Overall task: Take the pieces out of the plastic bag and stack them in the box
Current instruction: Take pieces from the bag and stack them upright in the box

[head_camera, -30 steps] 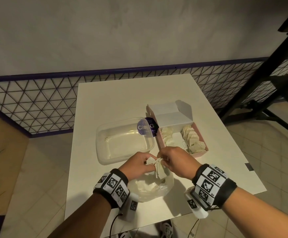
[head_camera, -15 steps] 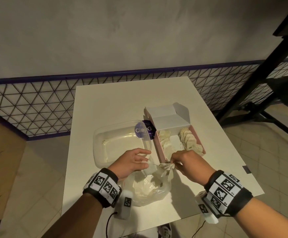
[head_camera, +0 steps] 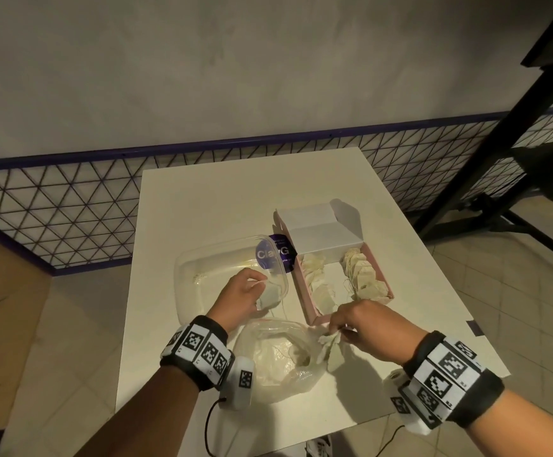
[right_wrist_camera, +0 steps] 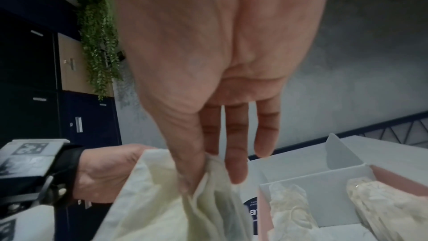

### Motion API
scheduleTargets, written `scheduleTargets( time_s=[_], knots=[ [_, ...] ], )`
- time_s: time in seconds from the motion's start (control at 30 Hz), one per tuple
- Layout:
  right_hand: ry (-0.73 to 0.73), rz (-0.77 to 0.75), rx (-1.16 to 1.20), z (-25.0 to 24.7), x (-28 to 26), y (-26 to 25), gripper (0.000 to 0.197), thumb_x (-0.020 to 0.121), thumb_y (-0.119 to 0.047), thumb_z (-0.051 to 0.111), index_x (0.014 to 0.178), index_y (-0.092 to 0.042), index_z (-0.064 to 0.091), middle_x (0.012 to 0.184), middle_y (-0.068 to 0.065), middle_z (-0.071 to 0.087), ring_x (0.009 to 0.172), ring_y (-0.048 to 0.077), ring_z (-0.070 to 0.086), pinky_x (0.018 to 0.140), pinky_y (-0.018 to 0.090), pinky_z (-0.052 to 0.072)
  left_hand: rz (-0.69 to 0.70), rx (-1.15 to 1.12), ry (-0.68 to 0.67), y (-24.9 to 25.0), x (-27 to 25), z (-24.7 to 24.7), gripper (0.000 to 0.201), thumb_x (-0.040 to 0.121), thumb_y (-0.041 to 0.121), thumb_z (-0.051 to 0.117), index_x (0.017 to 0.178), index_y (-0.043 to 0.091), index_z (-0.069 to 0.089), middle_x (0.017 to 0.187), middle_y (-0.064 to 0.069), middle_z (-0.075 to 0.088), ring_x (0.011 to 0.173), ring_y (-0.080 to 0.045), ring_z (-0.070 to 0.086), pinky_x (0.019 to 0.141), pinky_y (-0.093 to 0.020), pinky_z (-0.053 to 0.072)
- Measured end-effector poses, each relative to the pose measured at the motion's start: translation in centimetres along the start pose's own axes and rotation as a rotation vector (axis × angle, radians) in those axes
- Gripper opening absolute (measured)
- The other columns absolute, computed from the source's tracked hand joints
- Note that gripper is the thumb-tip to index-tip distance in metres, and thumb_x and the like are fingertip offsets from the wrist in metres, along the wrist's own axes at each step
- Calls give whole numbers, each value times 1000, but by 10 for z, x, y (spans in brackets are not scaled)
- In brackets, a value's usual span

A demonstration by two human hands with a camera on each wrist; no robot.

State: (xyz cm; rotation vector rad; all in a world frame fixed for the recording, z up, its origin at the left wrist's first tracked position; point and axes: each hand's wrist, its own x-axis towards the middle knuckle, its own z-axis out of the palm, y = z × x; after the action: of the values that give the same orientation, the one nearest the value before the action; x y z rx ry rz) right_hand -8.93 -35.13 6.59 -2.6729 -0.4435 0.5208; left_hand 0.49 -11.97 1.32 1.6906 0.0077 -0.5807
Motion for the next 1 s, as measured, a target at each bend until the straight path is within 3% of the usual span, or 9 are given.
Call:
scheduleTargets(
  time_s=[0.1, 0.2, 0.37, 0.47, 0.57, 0.7, 0.83, 0.9, 1.0],
  knots=[
    [40, -23, 52, 1, 12, -2, 17, 90, -15, 58, 104, -19, 68, 102, -4, 70, 87, 9, 63, 78, 22, 49, 37, 67, -113, 7, 1, 18, 5, 96, 10, 52, 97, 8, 57, 84, -7, 63, 56, -4, 56, 54, -16, 46],
    [149, 42, 87, 4, 26, -1, 26, 89, -13, 60, 114, -18, 61, 97, -1, 68, 77, 8, 56, 71, 19, 41, 53, 90, -225, 8, 5, 39, 3, 93, 14, 58, 91, 14, 60, 90, -8, 68, 70, -14, 63, 74, -32, 51],
    [272, 141, 186, 5, 42, 9, 46, 87, -10, 62, 131, -15, 50, 98, 8, 69, 89, 22, 64, 76, 22, 44, 37, 36, -196, 10, 17, 53, 2, 89, 16, 64, 87, 15, 65, 95, -11, 71, 85, -20, 66, 92, -43, 49],
    [299, 162, 203, 6, 48, 14, 44, 87, -11, 62, 130, -14, 53, 97, 8, 70, 89, 21, 64, 76, 21, 43, 31, -23, -189, 12, 20, 56, 3, 89, 13, 64, 89, 14, 67, 92, -8, 71, 84, -17, 66, 90, -36, 51],
    [294, 193, 203, 6, 53, 19, 26, 87, -14, 62, 113, -10, 65, 88, 8, 70, 79, 19, 61, 69, 23, 40, 31, -51, -200, 13, 20, 60, 8, 90, 14, 63, 95, 10, 68, 91, -4, 71, 84, -12, 66, 85, -27, 52],
    [300, 193, 216, -2, 57, 31, 14, 85, -11, 64, 98, -9, 70, 84, 6, 69, 72, 13, 55, 63, 19, 36, 39, -55, -151, 15, 24, 61, 20, 92, 22, 59, 106, 9, 67, 100, -4, 69, 90, -13, 64, 84, -28, 53],
    [377, 230, 159, -22, 59, 66, 11, 82, -9, 64, 93, -11, 69, 95, 5, 65, 84, 19, 55, 77, 27, 40, -31, -15, -67, 11, 35, 58, 20, 95, 24, 55, 107, 12, 65, 92, 3, 65, 80, -10, 61, 72, -24, 48],
    [337, 229, 115, -29, 59, 79, 13, 83, -6, 61, 95, -10, 66, 100, 8, 63, 94, 27, 57, 82, 33, 44, -78, 18, -94, 6, 39, 61, 19, 96, 22, 53, 105, 11, 64, 84, 4, 61, 67, -5, 56, 65, -20, 44],
    [99, 283, -4, -28, 61, 88, 19, 87, -8, 52, 103, -9, 61, 103, 14, 60, 102, 27, 54, 80, 32, 45, -111, 73, -153, 1, 42, 71, 22, 97, 24, 51, 107, 7, 61, 79, -3, 60, 62, -8, 57, 55, -13, 41]
  ],
)
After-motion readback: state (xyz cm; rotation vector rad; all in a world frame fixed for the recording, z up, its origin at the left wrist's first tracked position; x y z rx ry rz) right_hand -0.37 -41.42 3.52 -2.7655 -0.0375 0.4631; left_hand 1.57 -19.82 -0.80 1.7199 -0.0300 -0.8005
